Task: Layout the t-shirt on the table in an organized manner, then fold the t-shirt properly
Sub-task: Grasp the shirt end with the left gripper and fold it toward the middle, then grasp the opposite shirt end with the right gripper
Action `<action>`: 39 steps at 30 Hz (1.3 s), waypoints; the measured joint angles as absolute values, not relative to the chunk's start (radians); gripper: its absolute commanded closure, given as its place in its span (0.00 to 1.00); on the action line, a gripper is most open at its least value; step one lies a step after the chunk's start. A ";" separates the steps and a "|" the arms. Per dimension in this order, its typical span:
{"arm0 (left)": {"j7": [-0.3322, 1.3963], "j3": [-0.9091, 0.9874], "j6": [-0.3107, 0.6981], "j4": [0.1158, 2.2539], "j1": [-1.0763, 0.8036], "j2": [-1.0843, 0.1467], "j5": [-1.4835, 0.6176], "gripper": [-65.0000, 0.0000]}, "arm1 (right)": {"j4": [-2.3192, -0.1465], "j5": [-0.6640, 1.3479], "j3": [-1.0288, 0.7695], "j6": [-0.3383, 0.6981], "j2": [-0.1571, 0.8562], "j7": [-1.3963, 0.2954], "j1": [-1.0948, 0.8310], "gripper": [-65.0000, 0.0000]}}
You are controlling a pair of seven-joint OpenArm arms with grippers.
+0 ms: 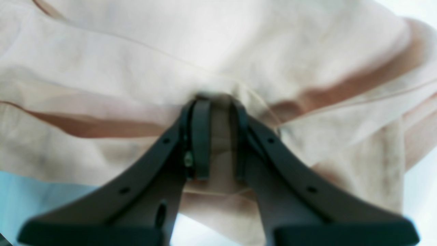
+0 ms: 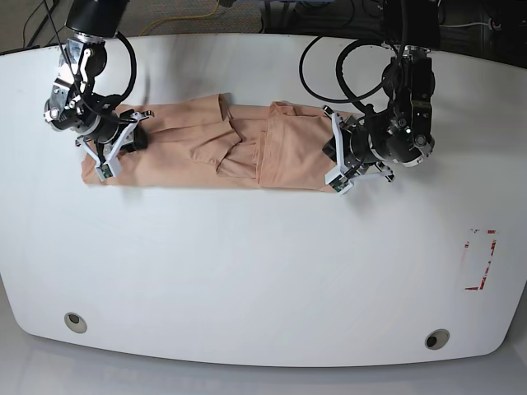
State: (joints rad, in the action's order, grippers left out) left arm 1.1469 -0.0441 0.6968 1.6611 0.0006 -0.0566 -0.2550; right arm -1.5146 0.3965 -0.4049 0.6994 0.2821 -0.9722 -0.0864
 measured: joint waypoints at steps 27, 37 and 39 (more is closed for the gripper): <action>1.031 -0.012 0.701 1.532 0.009 -0.087 -0.310 0.94 | -1.868 0.388 -0.773 0.699 0.178 -1.379 0.087 0.00; 1.029 -0.009 0.705 1.532 0.012 -0.118 -0.312 0.94 | -1.507 0.562 -0.941 0.698 0.262 -1.406 0.181 0.00; 1.029 -0.007 0.704 1.532 0.013 -0.123 -0.311 0.94 | -1.423 0.598 -0.945 0.698 0.290 -1.406 0.183 0.00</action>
